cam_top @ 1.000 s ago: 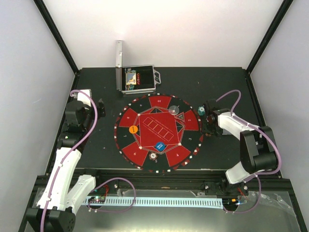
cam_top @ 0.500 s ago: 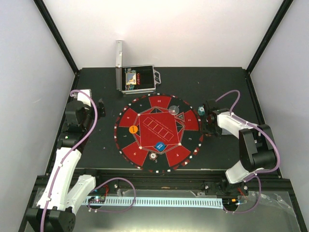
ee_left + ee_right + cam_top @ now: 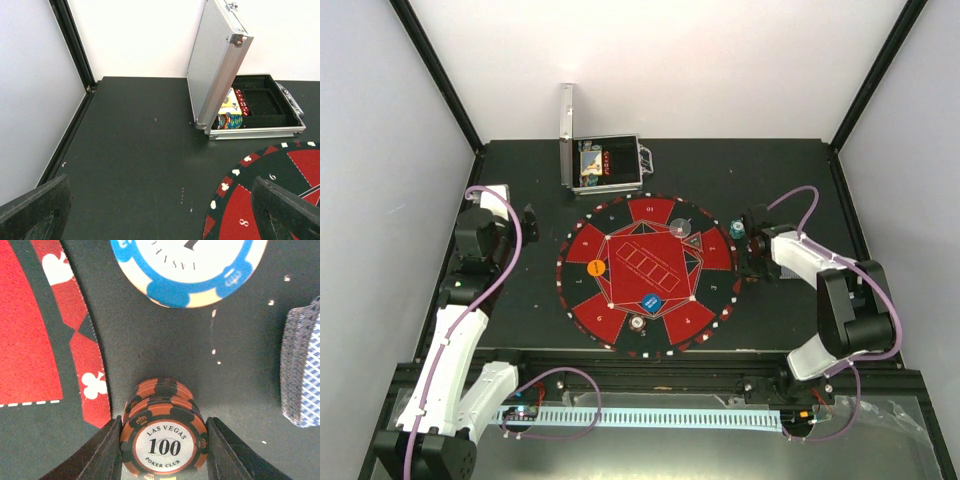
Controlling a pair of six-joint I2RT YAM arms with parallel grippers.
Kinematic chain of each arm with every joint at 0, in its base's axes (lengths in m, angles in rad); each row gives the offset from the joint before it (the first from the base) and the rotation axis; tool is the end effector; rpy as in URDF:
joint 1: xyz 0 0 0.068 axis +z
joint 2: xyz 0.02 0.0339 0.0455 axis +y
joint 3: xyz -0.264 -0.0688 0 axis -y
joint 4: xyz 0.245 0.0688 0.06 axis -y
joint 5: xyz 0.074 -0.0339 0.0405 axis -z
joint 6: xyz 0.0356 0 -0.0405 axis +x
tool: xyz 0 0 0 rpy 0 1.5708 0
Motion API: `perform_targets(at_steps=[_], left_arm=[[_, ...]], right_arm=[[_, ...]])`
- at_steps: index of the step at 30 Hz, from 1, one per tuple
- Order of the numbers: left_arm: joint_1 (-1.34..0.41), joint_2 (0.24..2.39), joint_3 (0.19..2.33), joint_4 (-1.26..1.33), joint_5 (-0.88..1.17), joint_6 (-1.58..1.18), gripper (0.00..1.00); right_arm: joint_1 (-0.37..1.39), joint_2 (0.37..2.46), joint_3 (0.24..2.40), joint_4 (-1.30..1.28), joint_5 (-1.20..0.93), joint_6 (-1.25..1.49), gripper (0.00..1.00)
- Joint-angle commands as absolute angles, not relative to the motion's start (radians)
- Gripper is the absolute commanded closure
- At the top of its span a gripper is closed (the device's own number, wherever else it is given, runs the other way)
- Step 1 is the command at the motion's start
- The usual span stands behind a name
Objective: Distribute texas hold em gaming equipment
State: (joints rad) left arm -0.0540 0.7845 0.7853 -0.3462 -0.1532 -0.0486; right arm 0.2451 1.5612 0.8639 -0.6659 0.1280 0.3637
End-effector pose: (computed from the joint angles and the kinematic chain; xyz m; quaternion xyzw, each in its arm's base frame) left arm 0.1809 -0.0043 0.3232 -0.0418 0.8158 0.0331 0.5758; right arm 0.2595 0.0602 0.1592 0.0654 0.9904 -0.0297 0.1177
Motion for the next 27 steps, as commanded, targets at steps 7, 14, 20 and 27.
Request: perform_targets(at_steps=[7,14,20,27], left_arm=[[-0.058,0.768,0.806,-0.337,-0.165,-0.065,0.01],[-0.058,0.785,0.814,-0.352,-0.212,-0.081,0.01],[-0.045,0.802,0.816,-0.378,-0.339,-0.107,0.01],[0.037,0.822,0.833,-0.4,-0.352,-0.129,0.01]], right_arm=[[0.293,1.451,0.946,-0.768,0.045,0.332,0.6],[0.637,1.563,1.089,-0.768,0.042,0.411,0.6],[0.893,1.783,1.307,-0.719,0.011,0.44,0.6],[1.055,2.036,1.598,-0.738,0.013,0.399,0.6]])
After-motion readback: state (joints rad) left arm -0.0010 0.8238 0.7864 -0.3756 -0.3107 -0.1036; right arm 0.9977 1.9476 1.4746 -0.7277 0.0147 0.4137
